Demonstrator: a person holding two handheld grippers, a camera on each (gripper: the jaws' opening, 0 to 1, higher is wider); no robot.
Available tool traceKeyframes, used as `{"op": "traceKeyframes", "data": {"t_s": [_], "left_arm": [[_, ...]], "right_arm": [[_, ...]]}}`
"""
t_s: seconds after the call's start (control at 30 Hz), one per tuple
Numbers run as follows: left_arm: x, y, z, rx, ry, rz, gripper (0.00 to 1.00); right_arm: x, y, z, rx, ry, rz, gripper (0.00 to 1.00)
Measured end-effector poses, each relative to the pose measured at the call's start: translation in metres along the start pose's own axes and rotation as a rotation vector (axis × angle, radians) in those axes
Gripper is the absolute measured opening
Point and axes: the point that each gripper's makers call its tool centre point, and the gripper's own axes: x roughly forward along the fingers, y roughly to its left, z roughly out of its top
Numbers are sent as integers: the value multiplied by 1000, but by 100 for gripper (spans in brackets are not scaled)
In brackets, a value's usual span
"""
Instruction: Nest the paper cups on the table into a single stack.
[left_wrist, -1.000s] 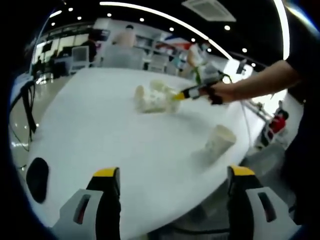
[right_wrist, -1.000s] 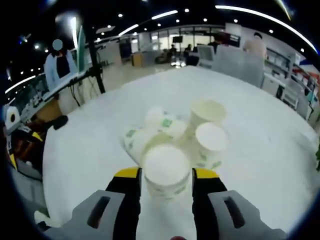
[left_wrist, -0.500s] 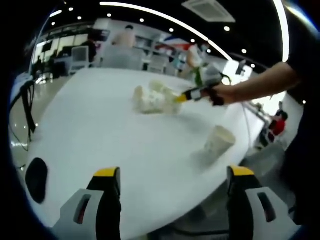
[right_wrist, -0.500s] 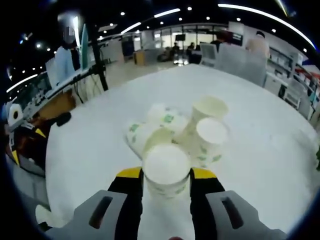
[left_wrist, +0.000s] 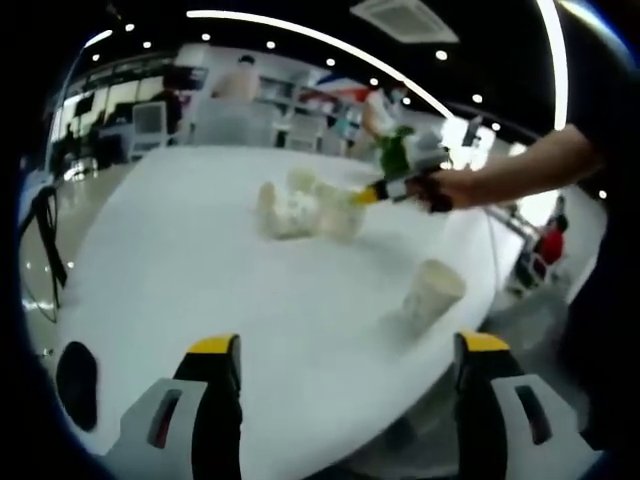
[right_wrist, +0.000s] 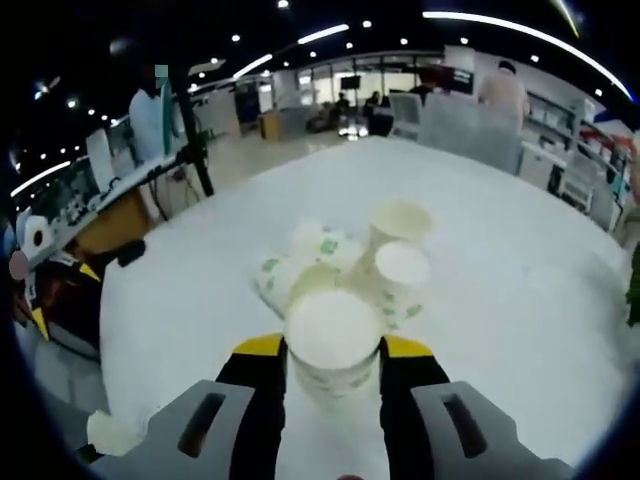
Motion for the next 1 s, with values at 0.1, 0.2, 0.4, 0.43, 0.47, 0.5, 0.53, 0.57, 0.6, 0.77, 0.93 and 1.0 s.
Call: {"op": "traceKeyframes", "data": {"t_s": [0.1,0.2,0.4,0.43,0.47,0.5,0.53,0.57,0.6,0.77,0.93,1.0], "left_arm": [[1,-1,5,12,-4,-6,87],[3,-6,11,28,-7,-16,87],[5,-14,17,53,-7,-38,87],[5,-15,17,58,-5,-40,87],[5,-16,18,64,-5,-42,87],[6,-17,19,68,-5,-44,87],[6,-18,19,68,-6,-45,87],[6,-19,21,68,-9,-48,87],[6,-21,23,72,-12,-50,87],[6,-27,27,86,-14,-62,87],[6,-30,30,93,-16,-71,87],[6,-31,30,105,-11,-73,87]], "right_arm": [[-10,1,4,1,-13,-3,33],[-21,0,10,9,-39,-10,33],[-42,-1,21,21,-81,-15,33],[-45,-1,23,25,-89,-16,33],[-49,0,24,32,-98,-16,33],[-54,0,26,34,-106,-17,33],[-58,0,28,39,-116,-17,33],[-63,0,30,43,-129,-15,33],[-68,4,31,43,-129,-16,33],[-90,13,39,83,-180,-11,33],[-108,22,46,79,-214,-2,33],[-115,26,49,95,-232,6,33]]}}
